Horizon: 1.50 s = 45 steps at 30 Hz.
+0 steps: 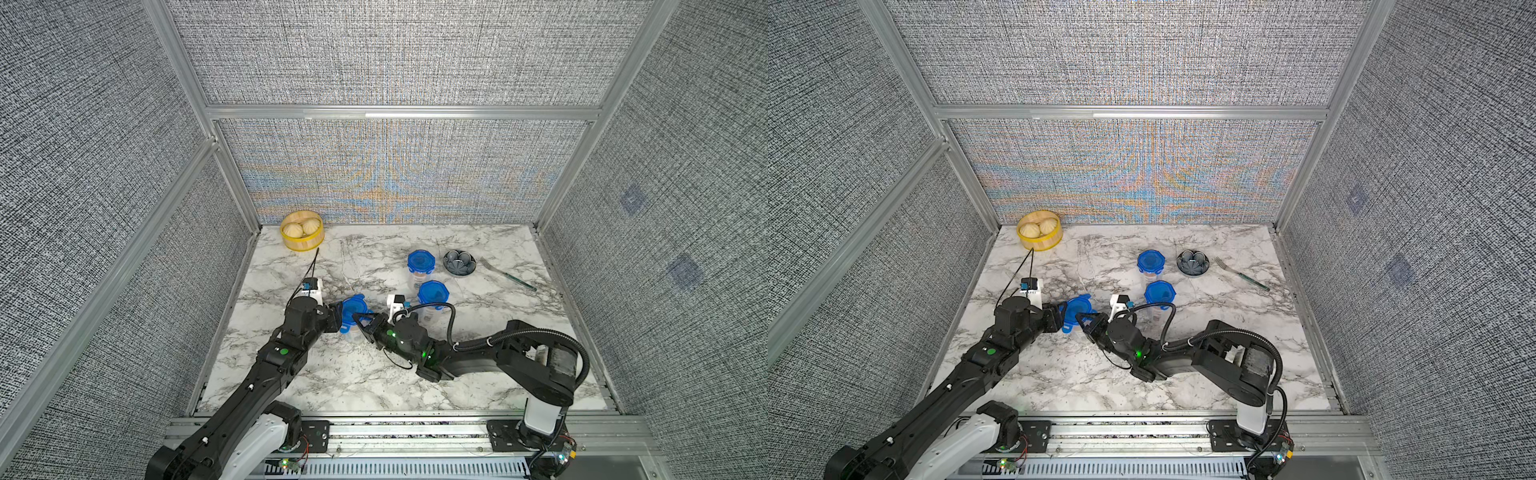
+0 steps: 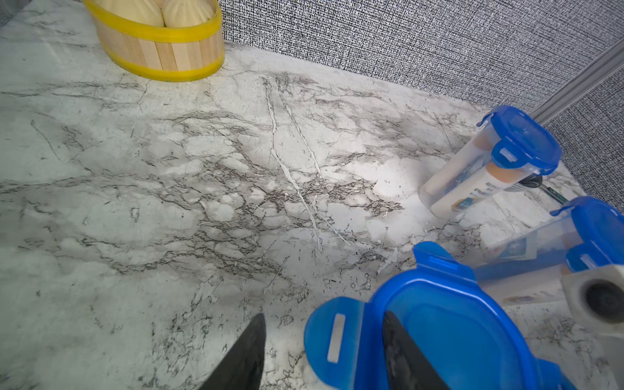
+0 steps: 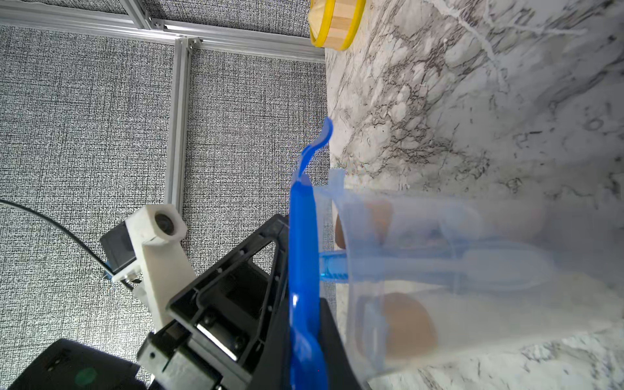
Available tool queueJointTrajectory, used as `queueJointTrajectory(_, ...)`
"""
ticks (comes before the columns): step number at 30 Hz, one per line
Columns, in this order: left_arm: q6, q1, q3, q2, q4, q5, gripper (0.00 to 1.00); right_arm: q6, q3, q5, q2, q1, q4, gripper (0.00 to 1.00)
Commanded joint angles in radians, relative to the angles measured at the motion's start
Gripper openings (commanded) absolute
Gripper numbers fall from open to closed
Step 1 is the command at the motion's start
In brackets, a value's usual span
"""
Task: Pack away toiletry kits
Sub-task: Close the lid on the container.
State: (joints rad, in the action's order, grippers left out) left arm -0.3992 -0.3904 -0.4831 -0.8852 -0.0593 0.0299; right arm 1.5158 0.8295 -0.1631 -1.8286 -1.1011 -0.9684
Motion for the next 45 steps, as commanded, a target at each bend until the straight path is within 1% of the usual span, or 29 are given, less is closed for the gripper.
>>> queueJointTrajectory(1, 0.024, 0.001, 0.001, -0.005, -0.027, 0.019, 0.53, -0.022, -0.009, -0.019, 0.014, -0.005, 0.011, 0.17)
queueJointTrajectory(5, 0.021, 0.001, 0.006, 0.002, -0.031, 0.041, 0.51, -0.082, -0.014, -0.04, 0.07, -0.014, 0.08, 0.33)
queueJointTrajectory(7, 0.022, 0.001, 0.005, 0.011, -0.033, 0.042, 0.51, -0.105, -0.02, -0.054, 0.099, -0.021, 0.115, 0.36)
queueJointTrajectory(11, 0.027, 0.001, -0.001, 0.019, -0.028, 0.025, 0.51, -0.115, -0.05, -0.089, 0.143, -0.025, 0.161, 0.38)
queueJointTrajectory(13, 0.028, 0.001, -0.003, 0.014, -0.019, 0.001, 0.51, -0.112, -0.065, -0.105, 0.162, -0.028, 0.191, 0.4)
queueJointTrajectory(18, 0.044, 0.001, -0.009, -0.005, 0.003, -0.064, 0.51, -0.136, -0.103, -0.162, 0.225, -0.042, 0.273, 0.49)
queueJointTrajectory(24, 0.057, 0.0, -0.029, -0.017, -0.008, -0.084, 0.51, -0.214, -0.111, -0.202, 0.288, -0.05, 0.362, 0.5)
queueJointTrajectory(30, 0.073, -0.001, -0.058, 0.015, -0.045, -0.062, 0.63, -0.259, -0.134, -0.212, 0.323, -0.051, 0.391, 0.5)
queueJointTrajectory(34, 0.09, -0.004, -0.094, 0.034, -0.078, -0.047, 0.71, -0.306, -0.169, -0.248, 0.393, -0.052, 0.43, 0.51)
queueJointTrajectory(36, 0.11, -0.024, -0.114, 0.04, -0.094, -0.048, 0.74, -0.351, -0.181, -0.266, 0.445, -0.051, 0.48, 0.54)
queueJointTrajectory(38, 0.132, -0.071, -0.131, 0.041, -0.115, -0.079, 0.75, -0.416, -0.183, -0.289, 0.501, -0.048, 0.558, 0.6)
queueJointTrajectory(40, 0.146, -0.122, -0.151, 0.034, -0.157, -0.086, 0.75, -0.468, -0.185, -0.286, 0.564, -0.034, 0.651, 0.65)
queueJointTrajectory(42, 0.159, -0.181, -0.182, 0.021, -0.232, -0.05, 0.75, -0.527, -0.181, -0.254, 0.635, 0.002, 0.753, 0.69)
queueJointTrajectory(45, 0.167, -0.257, -0.242, -0.003, -0.365, 0.039, 0.75, -0.617, -0.157, -0.123, 0.737, 0.116, 0.9, 0.71)
